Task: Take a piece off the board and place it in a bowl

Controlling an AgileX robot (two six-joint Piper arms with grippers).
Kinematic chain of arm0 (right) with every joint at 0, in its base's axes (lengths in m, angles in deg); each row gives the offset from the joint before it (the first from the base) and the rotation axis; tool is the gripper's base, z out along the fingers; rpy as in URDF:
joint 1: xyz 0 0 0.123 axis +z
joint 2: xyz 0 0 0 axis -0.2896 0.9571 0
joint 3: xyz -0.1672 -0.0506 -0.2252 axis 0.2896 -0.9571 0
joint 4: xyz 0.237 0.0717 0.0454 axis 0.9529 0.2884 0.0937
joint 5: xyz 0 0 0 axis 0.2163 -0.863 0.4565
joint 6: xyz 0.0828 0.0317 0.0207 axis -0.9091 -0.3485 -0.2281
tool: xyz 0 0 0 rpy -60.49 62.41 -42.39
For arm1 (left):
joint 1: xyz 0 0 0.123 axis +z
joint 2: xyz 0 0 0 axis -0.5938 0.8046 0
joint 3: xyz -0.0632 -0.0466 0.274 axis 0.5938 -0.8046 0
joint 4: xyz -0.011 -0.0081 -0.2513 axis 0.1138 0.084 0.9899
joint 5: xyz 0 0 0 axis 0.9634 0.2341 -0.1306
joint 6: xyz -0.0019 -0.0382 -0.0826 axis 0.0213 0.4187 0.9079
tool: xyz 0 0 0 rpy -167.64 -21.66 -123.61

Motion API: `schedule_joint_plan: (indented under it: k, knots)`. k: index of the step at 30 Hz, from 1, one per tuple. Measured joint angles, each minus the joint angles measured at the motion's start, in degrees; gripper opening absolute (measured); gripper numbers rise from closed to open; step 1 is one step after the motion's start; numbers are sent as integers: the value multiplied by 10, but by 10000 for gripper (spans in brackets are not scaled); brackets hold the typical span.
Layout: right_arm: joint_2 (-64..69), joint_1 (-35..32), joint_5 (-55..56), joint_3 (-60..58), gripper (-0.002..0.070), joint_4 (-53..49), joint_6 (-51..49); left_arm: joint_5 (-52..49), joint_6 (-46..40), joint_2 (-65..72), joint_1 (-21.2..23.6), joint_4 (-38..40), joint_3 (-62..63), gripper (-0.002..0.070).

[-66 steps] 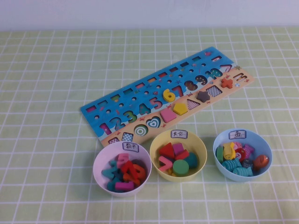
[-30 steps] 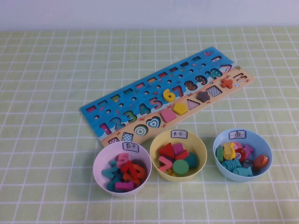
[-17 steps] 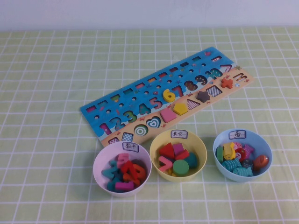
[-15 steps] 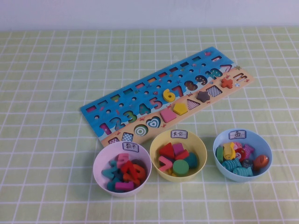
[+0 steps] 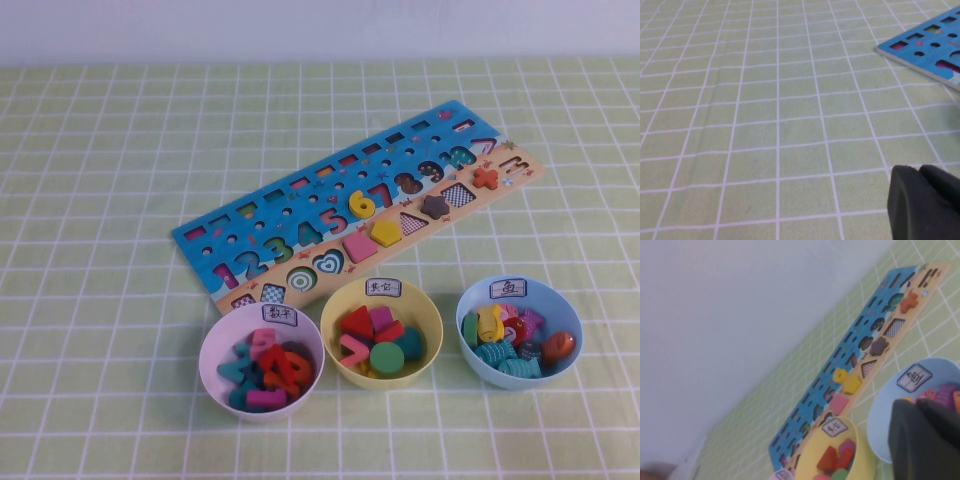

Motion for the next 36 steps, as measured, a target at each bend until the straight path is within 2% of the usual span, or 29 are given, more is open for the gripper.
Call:
schedule_joint_plan:
  k: [6,9,13,22,29,36]
  knots:
    - [0,0,5,0,-17,-14,72,0,0,0,0,0,0,-5]
    - [22,0,2,11,-17,-64,79,0,0,0,0,0,0,-5]
    - [112,0,-15,85,-17,-191,80,0,0,0,0,0,0,-5]
    - [394,0,-92,337,-17,-505,83,0,0,0,0,0,0,-5]
    - [554,0,-86,491,-17,-509,86,0,0,0,0,0,0,-5]
    - [735,0,-233,715,-17,-512,112,0,0,0,0,0,0,-5]
